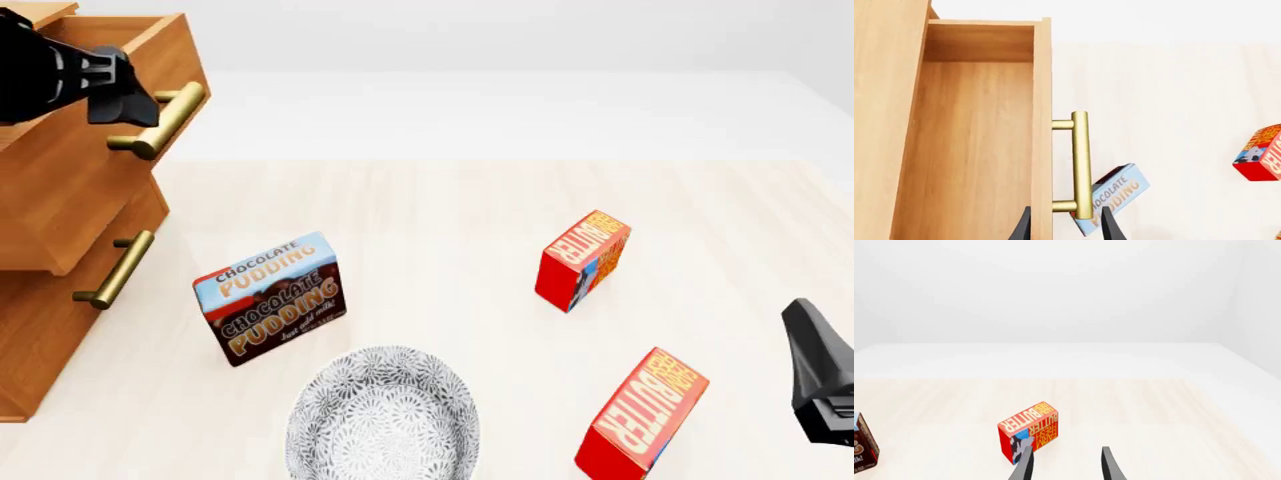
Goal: Put the butter at the front in the top drawer of the cabinet and close it.
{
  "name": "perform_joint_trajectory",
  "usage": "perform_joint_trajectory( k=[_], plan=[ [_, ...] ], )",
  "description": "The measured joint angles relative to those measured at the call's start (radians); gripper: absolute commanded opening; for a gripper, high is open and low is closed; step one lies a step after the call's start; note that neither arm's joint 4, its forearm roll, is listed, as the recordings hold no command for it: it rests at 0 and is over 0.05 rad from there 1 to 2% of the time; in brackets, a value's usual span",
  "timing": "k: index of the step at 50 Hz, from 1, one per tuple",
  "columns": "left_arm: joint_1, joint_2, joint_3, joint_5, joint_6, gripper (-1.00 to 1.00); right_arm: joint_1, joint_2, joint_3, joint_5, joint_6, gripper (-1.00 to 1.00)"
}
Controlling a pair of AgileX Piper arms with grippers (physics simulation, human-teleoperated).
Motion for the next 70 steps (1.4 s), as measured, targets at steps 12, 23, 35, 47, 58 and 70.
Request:
perform_joint_trajectory(
  k=[12, 23, 35, 47, 58, 70],
  plan=[
    [-0.038, 0.011, -0.009, 0.001, -0.012, 1.00, 0.000, 0.000, 0.000, 0.000, 0.000, 1.00],
    [-0.071, 0.027, -0.027, 0.008, -0.017, 1.00, 0.000, 0.002, 0.000, -0.001, 0.000, 1.00],
    [-0.108, 0.040, -0.046, 0.018, -0.026, 1.00, 0.000, 0.003, 0.000, -0.002, 0.000, 1.00],
    [-0.152, 0.052, -0.055, 0.017, -0.041, 1.00, 0.000, 0.003, 0.000, -0.003, 0.000, 1.00],
    [-0.203, 0.072, -0.056, -0.001, -0.060, 1.00, 0.000, 0.003, 0.000, -0.003, 0.000, 1.00],
    [-0.246, 0.091, -0.055, -0.017, -0.092, 1.00, 0.000, 0.003, 0.000, -0.003, 0.000, 1.00]
  ],
)
